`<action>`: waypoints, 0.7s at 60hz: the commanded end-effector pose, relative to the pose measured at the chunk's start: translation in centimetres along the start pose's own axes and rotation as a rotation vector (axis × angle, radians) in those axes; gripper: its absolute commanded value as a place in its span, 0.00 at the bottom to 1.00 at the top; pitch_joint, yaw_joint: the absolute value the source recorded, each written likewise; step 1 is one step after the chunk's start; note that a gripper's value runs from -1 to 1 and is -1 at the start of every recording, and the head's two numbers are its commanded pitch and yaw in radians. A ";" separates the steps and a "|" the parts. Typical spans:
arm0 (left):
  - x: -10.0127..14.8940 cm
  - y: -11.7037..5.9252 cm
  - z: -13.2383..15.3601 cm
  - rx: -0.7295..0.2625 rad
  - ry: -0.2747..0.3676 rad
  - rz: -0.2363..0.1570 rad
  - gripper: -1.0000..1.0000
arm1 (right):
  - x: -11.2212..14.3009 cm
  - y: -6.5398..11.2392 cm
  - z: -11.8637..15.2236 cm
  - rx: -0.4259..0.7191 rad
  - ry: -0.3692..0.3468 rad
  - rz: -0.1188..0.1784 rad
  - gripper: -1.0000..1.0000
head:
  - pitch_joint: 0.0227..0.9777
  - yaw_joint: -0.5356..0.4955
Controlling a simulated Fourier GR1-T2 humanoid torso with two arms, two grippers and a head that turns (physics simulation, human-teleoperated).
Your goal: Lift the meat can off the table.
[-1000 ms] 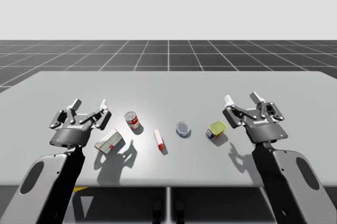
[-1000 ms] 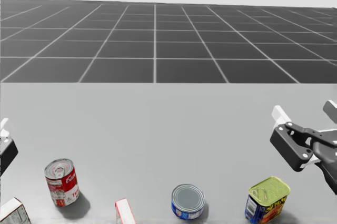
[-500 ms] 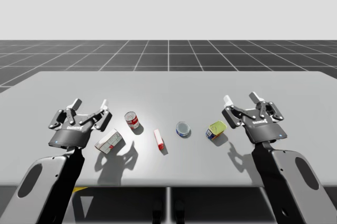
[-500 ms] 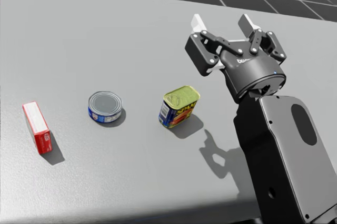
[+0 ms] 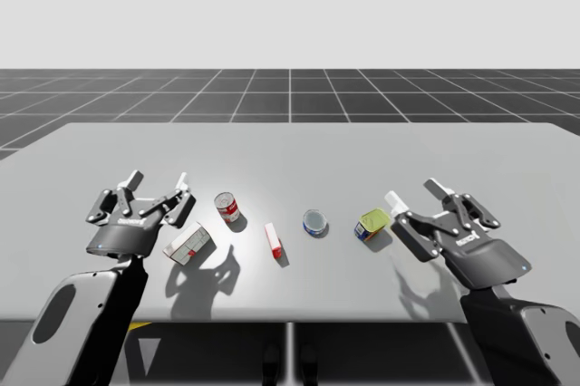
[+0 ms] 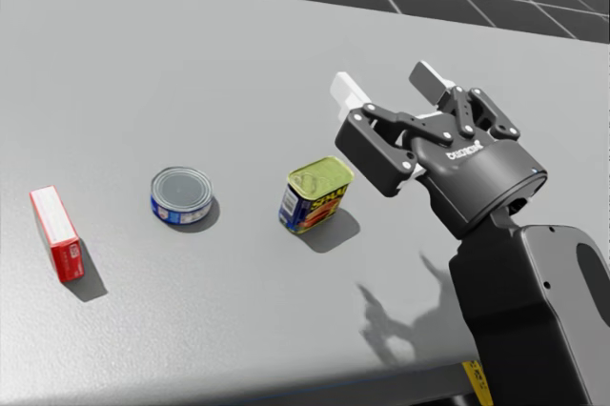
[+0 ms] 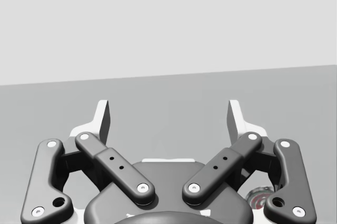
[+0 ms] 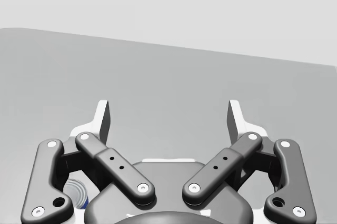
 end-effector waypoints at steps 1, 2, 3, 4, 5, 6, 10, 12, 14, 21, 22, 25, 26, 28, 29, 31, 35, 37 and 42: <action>-0.1 -0.1 0.1 0.000 0.005 -0.004 0.00 | -1.0 1.1 2.3 0.080 0.054 -0.048 0.00 | 0.83 0.18; -0.2 -0.2 0.0 0.000 0.005 -0.006 0.00 | -1.4 1.3 2.6 0.082 0.060 -0.042 0.00 | 0.83 0.18; -0.2 -0.2 0.0 -0.001 0.005 -0.006 0.00 | -1.5 1.3 2.7 0.081 0.062 -0.039 0.00 | 0.83 0.18; -0.2 -0.2 0.1 -0.001 0.005 -0.006 0.00 | -1.7 1.4 2.8 0.082 0.066 -0.038 0.00 | 0.83 0.18; -0.2 -0.2 0.1 -0.001 0.006 -0.007 0.00 | -1.9 1.5 3.0 0.084 0.072 -0.036 0.00 | 0.84 0.18; -0.2 -0.2 0.0 -0.001 0.006 -0.007 0.00 | -2.1 1.6 3.1 0.084 0.074 -0.035 0.00 | 0.84 0.18; -0.3 -0.2 0.0 -0.002 0.007 -0.009 0.00 | -3.1 1.9 3.6 0.075 0.091 -0.003 0.00 | 0.84 0.18; -0.3 -0.2 0.0 -0.003 0.007 -0.010 0.00 | -3.4 2.0 3.8 0.075 0.096 0.001 0.00 | 0.84 0.18; -0.3 -0.3 0.0 -0.003 0.007 -0.010 0.00 | -3.9 2.1 4.0 0.072 0.103 0.010 0.00 | 0.84 0.18; -0.2 -0.3 0.0 -0.003 0.005 -0.010 0.00 | -6.2 2.5 4.5 0.042 0.119 0.024 0.00 | 0.84 0.18; -0.2 -0.3 0.0 -0.003 0.005 -0.010 0.00 | -6.6 2.6 4.6 0.037 0.122 0.019 0.00 | 0.84 0.18; -0.3 -0.3 0.0 -0.004 0.005 -0.011 0.00 | -7.6 2.7 4.6 0.027 0.130 0.017 0.00 | 0.84 0.18; -0.3 -0.3 0.0 -0.004 0.005 -0.011 0.00 | -7.8 2.7 4.6 0.024 0.132 0.017 0.00 | 0.84 0.18; -0.3 -0.4 0.0 -0.005 0.005 -0.012 0.00 | -8.6 2.7 4.6 0.008 0.142 0.029 0.00 | 0.84 0.18; -0.3 -0.4 0.0 -0.005 0.005 -0.013 0.00 | -8.9 2.7 4.5 0.003 0.143 0.033 0.00 | 0.84 0.18; -0.3 -0.4 0.0 -0.005 0.005 -0.013 0.00 | -9.3 2.7 4.4 -0.003 0.150 0.036 0.00 | 0.84 0.18; -0.3 -0.4 0.0 -0.004 0.004 -0.013 0.00 | -10.4 2.5 4.0 -0.018 0.170 0.044 0.00 | 0.84 0.18; -0.3 -0.4 0.0 -0.004 0.004 -0.013 0.00 | -10.7 2.4 3.9 -0.021 0.173 0.052 0.00 | 0.84 0.18; -0.3 -0.5 0.1 -0.004 0.004 -0.014 0.00 | -11.6 2.2 3.4 -0.030 0.184 0.047 0.00 | 0.84 0.18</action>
